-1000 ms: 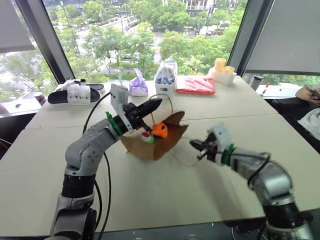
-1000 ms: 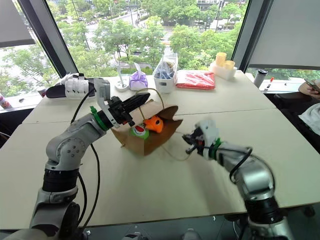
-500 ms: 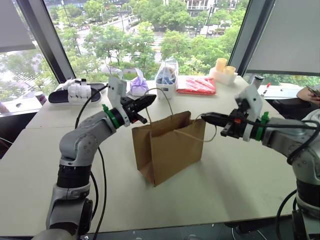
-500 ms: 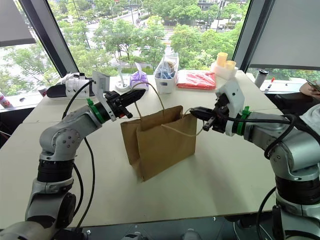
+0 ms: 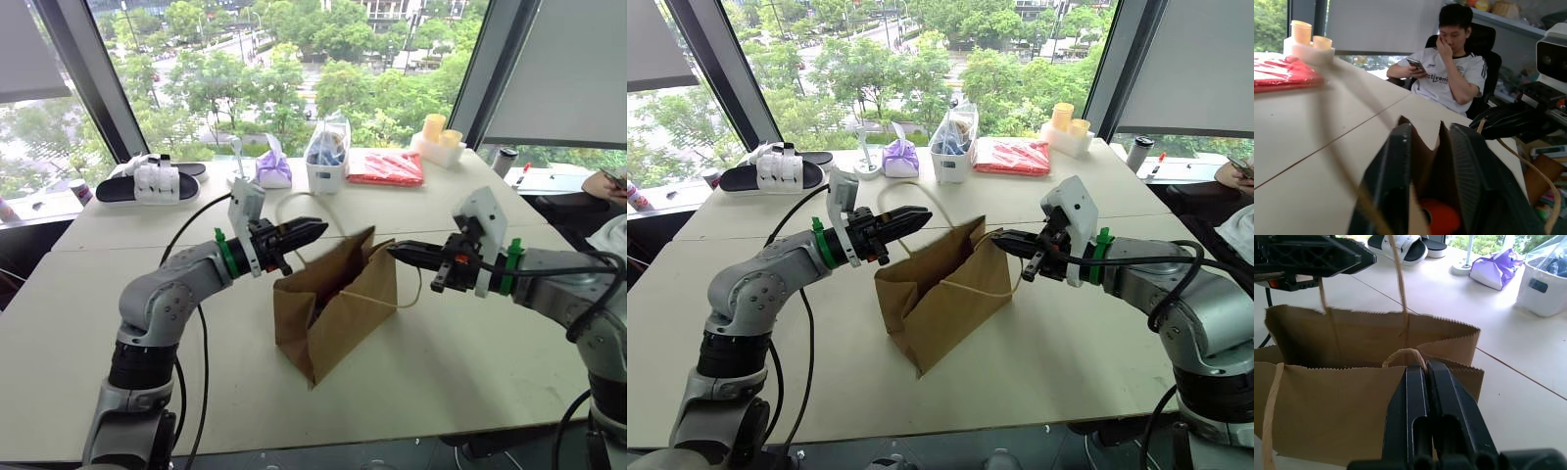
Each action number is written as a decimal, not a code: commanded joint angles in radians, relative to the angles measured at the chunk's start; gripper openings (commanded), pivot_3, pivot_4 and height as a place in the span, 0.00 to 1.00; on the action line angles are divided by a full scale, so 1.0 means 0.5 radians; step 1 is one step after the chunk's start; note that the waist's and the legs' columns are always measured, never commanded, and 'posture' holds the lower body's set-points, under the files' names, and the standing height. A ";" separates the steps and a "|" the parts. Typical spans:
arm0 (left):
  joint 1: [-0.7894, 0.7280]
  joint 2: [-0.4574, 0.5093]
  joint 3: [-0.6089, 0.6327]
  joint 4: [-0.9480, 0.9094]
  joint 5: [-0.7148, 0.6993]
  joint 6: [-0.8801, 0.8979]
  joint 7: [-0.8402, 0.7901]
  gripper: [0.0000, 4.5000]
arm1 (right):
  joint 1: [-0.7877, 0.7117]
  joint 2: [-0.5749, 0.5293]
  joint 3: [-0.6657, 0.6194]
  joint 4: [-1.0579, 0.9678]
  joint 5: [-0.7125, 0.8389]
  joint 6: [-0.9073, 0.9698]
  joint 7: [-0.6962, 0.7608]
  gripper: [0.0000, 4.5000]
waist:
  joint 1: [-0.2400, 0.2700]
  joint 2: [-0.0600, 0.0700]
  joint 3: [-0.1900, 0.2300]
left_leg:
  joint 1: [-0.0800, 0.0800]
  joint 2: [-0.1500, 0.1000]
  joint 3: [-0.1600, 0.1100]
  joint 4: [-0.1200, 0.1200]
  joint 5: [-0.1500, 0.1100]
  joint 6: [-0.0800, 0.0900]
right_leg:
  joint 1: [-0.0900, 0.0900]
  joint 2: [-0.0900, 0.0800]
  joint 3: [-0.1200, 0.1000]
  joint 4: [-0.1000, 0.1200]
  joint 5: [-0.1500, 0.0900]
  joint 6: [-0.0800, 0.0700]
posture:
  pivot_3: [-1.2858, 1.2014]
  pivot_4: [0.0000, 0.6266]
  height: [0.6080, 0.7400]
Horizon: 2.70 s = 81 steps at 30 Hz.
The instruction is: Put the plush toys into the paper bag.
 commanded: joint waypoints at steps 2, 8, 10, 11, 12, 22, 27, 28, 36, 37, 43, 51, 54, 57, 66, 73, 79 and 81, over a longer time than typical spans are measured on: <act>0.056 0.133 0.110 -0.149 -0.113 0.080 -0.043 0.84 | 0.004 -0.135 -0.174 -0.142 0.147 0.058 -0.002 0.52 | 0.000 0.000 0.000 | 0.000 0.000 0.000 0.000 0.000 0.000 | 0.000 0.000 0.000 0.000 0.000 0.000 | 0.52 0.24 1.00; 0.182 0.428 0.306 -0.229 -0.279 0.223 -0.103 1.00 | -0.107 -0.217 -0.407 -0.142 0.435 0.146 -0.075 0.82 | -0.004 0.001 0.000 | 0.000 0.001 0.001 -0.001 0.000 0.000 | 0.000 0.000 0.000 0.000 0.000 0.000 | 0.52 0.24 1.00; 0.229 0.527 0.356 -0.229 -0.298 0.242 -0.133 1.00 | -0.184 -0.195 -0.509 -0.072 0.551 0.187 -0.207 0.82 | -0.002 0.001 0.000 | 0.000 0.002 0.001 -0.001 0.000 0.000 | -0.001 0.000 0.000 0.000 0.000 0.000 | 0.52 0.24 1.00; 0.246 0.558 0.374 -0.228 -0.307 0.247 -0.139 1.00 | -0.191 -0.199 -0.557 -0.050 0.599 0.203 -0.246 0.82 | -0.001 0.001 0.001 | 0.001 0.002 0.001 -0.001 0.000 0.000 | 0.000 0.000 0.000 0.000 0.000 0.000 | 0.52 0.24 1.00; 0.256 0.575 0.383 -0.227 -0.314 0.250 -0.140 1.00 | -0.189 -0.208 -0.585 -0.039 0.638 0.214 -0.272 0.82 | 0.006 0.000 0.001 | 0.001 0.002 0.001 0.000 0.000 0.001 | 0.000 0.000 0.000 0.000 0.000 -0.001 | 0.52 0.24 1.00; 0.587 0.717 0.266 -0.314 -0.236 0.162 -0.397 1.00 | 0.596 -0.136 -0.891 -0.076 0.533 0.143 -0.371 0.82 | 0.045 0.001 0.001 | 0.000 0.002 0.004 -0.001 -0.002 0.004 | 0.002 -0.001 0.000 -0.003 -0.001 -0.001 | 0.52 0.24 1.00; 0.651 0.738 0.199 -0.394 -0.226 0.137 -0.476 1.00 | 0.781 0.036 -0.673 -0.225 0.496 0.039 -0.462 0.71 | 0.032 0.003 0.002 | 0.003 0.014 0.011 0.000 -0.002 0.003 | 0.001 0.002 0.004 -0.002 -0.001 -0.002 | 0.52 0.24 1.00; 0.648 0.736 0.185 -0.406 -0.224 0.134 -0.482 1.00 | 0.807 0.055 -0.620 -0.256 0.485 0.021 -0.470 0.64 | 0.033 0.003 0.002 | 0.003 0.015 0.011 0.000 -0.002 0.003 | 0.001 0.002 0.003 -0.002 -0.002 -0.004 | 0.52 0.24 1.00; 0.622 0.758 0.077 -0.469 -0.198 0.095 -0.584 1.00 | 0.659 0.251 -0.077 -0.419 0.477 -0.043 -0.606 0.01 | 0.032 0.003 0.002 | 0.003 0.015 0.012 0.000 -0.002 0.003 | 0.001 0.002 0.003 -0.003 -0.001 -0.003 | 0.52 0.24 1.00; 0.621 0.761 0.061 -0.474 -0.181 0.085 -0.598 1.00 | 0.618 0.275 -0.016 -0.407 0.468 -0.040 -0.625 0.01 | 0.032 0.003 0.002 | 0.003 0.015 0.011 -0.001 -0.002 0.003 | 0.001 0.002 0.003 -0.003 -0.001 -0.003 | 0.52 0.24 1.00; 0.573 0.726 -0.080 -0.472 -0.058 0.000 -0.641 1.00 | 0.433 0.331 0.279 -0.342 0.387 -0.058 -0.622 0.01 | 0.042 0.003 0.002 | 0.003 0.014 0.010 -0.001 -0.002 0.003 | 0.001 0.002 0.003 -0.003 -0.002 -0.004 | 0.52 0.24 1.00; 0.524 0.531 -0.302 -0.424 0.215 -0.141 -0.484 1.00 | 0.317 0.353 0.510 -0.270 0.238 -0.100 -0.551 0.01 | 0.041 0.003 0.002 | 0.002 0.013 0.009 -0.001 -0.002 0.003 | 0.001 0.002 0.002 -0.003 -0.001 -0.002 | 0.52 0.24 1.00; 0.541 0.443 -0.322 -0.404 0.268 -0.149 -0.394 1.00 | 0.321 0.359 0.511 -0.281 0.231 -0.101 -0.548 0.01 | 0.041 0.003 0.002 | 0.002 0.013 0.009 -0.001 -0.002 0.003 | 0.001 0.002 0.002 -0.003 -0.001 -0.002 | 0.52 0.24 1.00; 0.570 0.356 -0.315 -0.416 0.314 -0.150 -0.287 1.00 | 0.335 0.351 0.502 -0.301 0.225 -0.095 -0.552 0.01 | 0.041 0.003 0.002 | 0.002 0.013 0.009 -0.001 -0.002 0.003 | 0.001 0.003 0.002 -0.003 -0.001 -0.001 | 0.52 0.24 1.00; 0.692 0.118 -0.333 -0.436 0.394 -0.174 -0.054 0.80 | 0.449 0.312 0.253 -0.393 0.341 -0.025 -0.661 0.00 | 0.048 0.003 0.001 | 0.002 0.013 0.008 0.000 -0.002 0.003 | 0.001 0.002 0.002 -0.003 0.000 -0.001 | 0.52 0.24 1.00; 0.656 0.027 -0.302 -0.430 0.369 -0.136 0.016 0.02 | 0.522 0.244 0.074 -0.491 0.486 0.045 -0.759 0.00 | 0.046 0.003 0.001 | 0.002 0.013 0.008 0.000 -0.002 0.003 | 0.002 0.002 0.002 -0.003 0.000 -0.001 | 0.52 0.24 1.00; 0.408 0.125 -0.316 -0.106 0.397 -0.239 -0.310 0.01 | 0.701 0.000 -0.405 -0.539 0.853 0.085 -0.750 0.00 | 0.056 0.002 0.001 | 0.001 0.009 0.008 0.001 -0.002 0.003 | 0.002 0.002 0.002 -0.003 0.000 -0.001 | 0.52 0.24 1.00; 0.234 0.174 -0.340 0.174 0.425 -0.384 -0.606 0.01 | 0.768 -0.115 -0.576 -0.484 0.935 0.086 -0.715 0.00 | 0.050 0.002 0.002 | 0.001 0.006 0.008 0.002 -0.002 0.004 | 0.003 0.002 0.001 -0.004 -0.001 -0.002 | 0.52 0.24 1.00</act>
